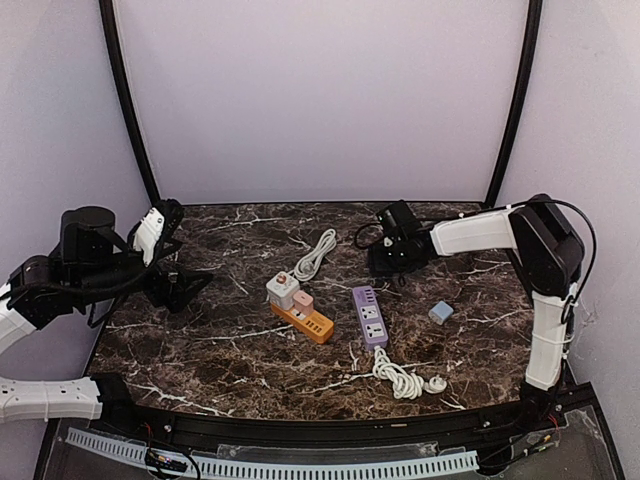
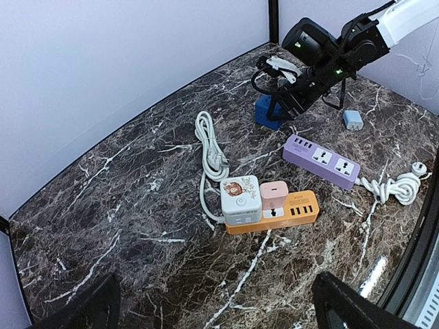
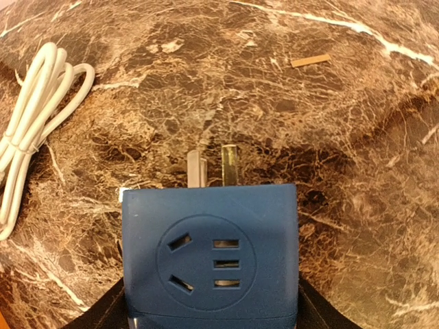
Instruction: Insert the plug
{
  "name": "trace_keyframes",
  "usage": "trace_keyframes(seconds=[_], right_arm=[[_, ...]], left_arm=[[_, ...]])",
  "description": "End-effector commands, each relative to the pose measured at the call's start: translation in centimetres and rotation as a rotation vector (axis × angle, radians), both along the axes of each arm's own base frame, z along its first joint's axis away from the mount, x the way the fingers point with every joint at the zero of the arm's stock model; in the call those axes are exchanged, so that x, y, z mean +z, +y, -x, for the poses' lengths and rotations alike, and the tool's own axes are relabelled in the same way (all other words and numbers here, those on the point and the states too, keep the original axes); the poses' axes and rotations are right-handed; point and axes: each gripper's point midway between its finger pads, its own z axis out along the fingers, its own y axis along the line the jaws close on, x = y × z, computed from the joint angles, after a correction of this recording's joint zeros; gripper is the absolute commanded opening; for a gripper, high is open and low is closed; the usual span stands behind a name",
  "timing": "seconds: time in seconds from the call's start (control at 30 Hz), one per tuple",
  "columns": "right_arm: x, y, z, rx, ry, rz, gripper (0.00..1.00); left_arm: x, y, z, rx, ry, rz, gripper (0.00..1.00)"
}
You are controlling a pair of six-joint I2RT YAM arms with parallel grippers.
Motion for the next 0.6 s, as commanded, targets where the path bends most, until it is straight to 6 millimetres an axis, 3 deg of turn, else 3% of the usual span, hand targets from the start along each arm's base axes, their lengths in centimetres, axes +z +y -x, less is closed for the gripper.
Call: trace_keyframes(seconds=[0.0, 0.1, 0.23, 0.4, 0.57], right_arm=[[0.5, 0.4, -1.1, 0.029, -0.025, -0.020, 0.59], [0.8, 0.6, -0.7, 0.069, -0.017, -0.027, 0.49], [2.3, 0.3, 0.0, 0.107, -0.036, -0.026, 0.47], [6.7, 0.5, 0.8, 0.162, -0.111, -0.069, 0.47], [11.0, 2.8, 2.7, 0.325, -0.169, -0.193, 0.47]], left_arm=[[0.5, 0.6, 0.2, 0.026, 0.014, 0.022, 0.99], [0.3, 0.5, 0.1, 0.030, 0.017, 0.026, 0.99], [0.5, 0.2, -0.3, 0.033, 0.012, 0.028, 0.99], [0.6, -0.7, -0.9, 0.019, 0.008, 0.026, 0.99], [0.8, -1.6, -1.3, -0.020, -0.006, -0.004, 0.99]])
